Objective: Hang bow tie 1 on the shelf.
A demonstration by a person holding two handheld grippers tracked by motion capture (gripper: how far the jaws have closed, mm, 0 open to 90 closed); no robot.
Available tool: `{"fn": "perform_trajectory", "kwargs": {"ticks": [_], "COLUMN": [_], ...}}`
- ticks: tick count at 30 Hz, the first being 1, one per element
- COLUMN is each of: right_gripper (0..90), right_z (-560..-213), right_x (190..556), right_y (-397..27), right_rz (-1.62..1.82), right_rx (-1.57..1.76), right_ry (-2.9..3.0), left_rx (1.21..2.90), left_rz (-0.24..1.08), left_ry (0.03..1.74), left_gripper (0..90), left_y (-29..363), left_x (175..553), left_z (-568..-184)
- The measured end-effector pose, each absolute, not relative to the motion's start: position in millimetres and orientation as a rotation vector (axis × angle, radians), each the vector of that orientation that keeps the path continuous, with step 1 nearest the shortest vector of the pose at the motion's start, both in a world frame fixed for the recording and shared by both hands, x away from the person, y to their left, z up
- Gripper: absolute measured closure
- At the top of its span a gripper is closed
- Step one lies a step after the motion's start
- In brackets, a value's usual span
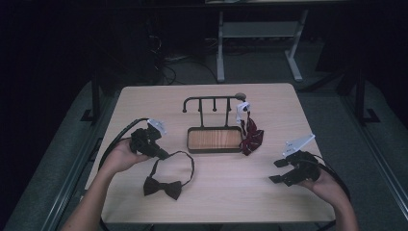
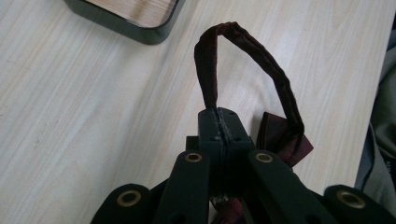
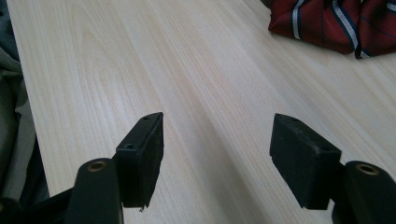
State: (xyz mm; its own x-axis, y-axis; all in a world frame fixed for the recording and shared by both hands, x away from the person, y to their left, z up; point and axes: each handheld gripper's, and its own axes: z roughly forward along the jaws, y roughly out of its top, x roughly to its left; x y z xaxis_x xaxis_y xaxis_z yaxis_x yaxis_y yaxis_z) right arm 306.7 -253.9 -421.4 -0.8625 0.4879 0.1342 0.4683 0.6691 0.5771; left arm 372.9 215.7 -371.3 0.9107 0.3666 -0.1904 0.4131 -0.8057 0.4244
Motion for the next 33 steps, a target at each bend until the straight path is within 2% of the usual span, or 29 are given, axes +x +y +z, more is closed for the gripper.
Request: {"fn": "perform_trajectory", "kwargs": {"ticks": [33], "right_gripper": [34.5], "right_z": [-420.5], "right_x": [305.6], "right_y": [-252.8], "right_rz": [0.977], "right_rx": [0.806], "right_ry": [2.841], "left_rx": [2.604], "left_rz": [-0.134], "left_ry": [0.480], "left_gripper": [89.1], "left_y": [218.5], "left_x": [372.1], "left_z": [-320.2]}}
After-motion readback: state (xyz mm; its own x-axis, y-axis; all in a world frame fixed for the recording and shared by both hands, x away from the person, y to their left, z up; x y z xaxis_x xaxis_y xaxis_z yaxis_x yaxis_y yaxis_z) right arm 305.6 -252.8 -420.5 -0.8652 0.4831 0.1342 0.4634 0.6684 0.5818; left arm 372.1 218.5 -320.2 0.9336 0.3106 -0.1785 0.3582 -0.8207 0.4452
